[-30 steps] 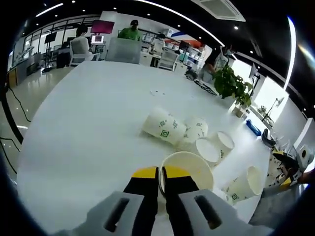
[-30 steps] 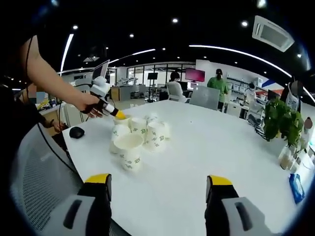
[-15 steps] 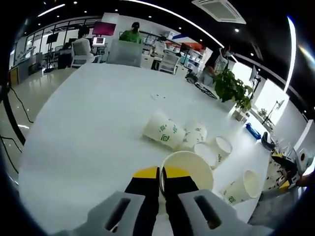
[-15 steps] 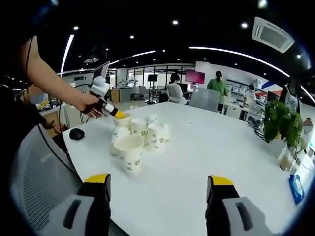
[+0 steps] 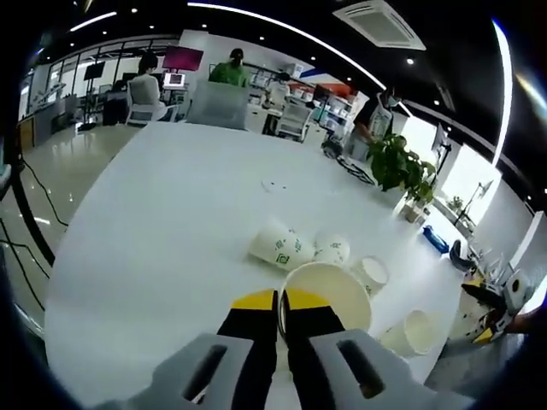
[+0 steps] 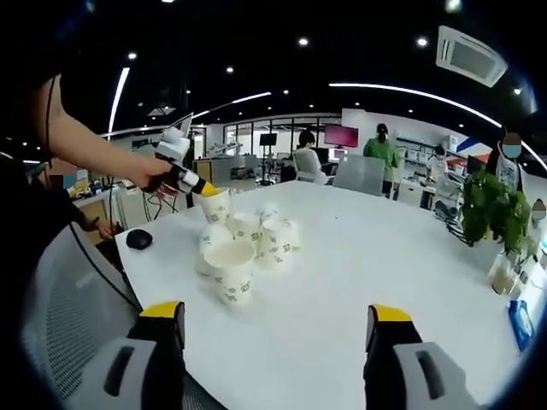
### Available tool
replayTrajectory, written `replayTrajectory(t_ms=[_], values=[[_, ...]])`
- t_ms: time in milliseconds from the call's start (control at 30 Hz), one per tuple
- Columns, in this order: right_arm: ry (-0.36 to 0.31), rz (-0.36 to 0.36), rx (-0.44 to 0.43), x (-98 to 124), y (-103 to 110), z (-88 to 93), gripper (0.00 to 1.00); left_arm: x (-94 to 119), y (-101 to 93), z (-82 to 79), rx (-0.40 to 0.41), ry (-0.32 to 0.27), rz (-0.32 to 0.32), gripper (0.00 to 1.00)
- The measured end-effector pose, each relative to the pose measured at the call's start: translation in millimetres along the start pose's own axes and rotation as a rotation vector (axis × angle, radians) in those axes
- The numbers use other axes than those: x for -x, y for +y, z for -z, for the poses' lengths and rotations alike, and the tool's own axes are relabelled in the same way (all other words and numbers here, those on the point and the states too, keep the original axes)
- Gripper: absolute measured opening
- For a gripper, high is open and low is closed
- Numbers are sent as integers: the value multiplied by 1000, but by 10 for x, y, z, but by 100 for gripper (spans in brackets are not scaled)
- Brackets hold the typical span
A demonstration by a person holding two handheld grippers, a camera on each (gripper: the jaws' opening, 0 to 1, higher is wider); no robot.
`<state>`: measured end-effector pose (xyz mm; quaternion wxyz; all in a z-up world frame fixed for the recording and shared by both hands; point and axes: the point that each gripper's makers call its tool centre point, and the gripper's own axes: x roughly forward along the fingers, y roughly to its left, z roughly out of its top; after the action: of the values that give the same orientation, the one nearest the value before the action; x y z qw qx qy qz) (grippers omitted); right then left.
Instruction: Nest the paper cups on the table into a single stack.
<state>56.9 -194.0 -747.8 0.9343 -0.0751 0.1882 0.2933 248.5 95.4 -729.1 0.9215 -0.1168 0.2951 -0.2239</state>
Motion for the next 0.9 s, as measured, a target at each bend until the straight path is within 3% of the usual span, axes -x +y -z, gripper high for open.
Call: replayTrajectory(t_ms=[367,533,900], values=[[-17,-15,-10,-8,19,-18,95,181,-305,-297,-68,-54,69,0],[-26,-19,-11,-8,35,-38,98,221,-418,-304,-78,-42,78,0],[-19,-22,-8,-8,55,-37,100,297,-851,-289,-67,-44,161,0]])
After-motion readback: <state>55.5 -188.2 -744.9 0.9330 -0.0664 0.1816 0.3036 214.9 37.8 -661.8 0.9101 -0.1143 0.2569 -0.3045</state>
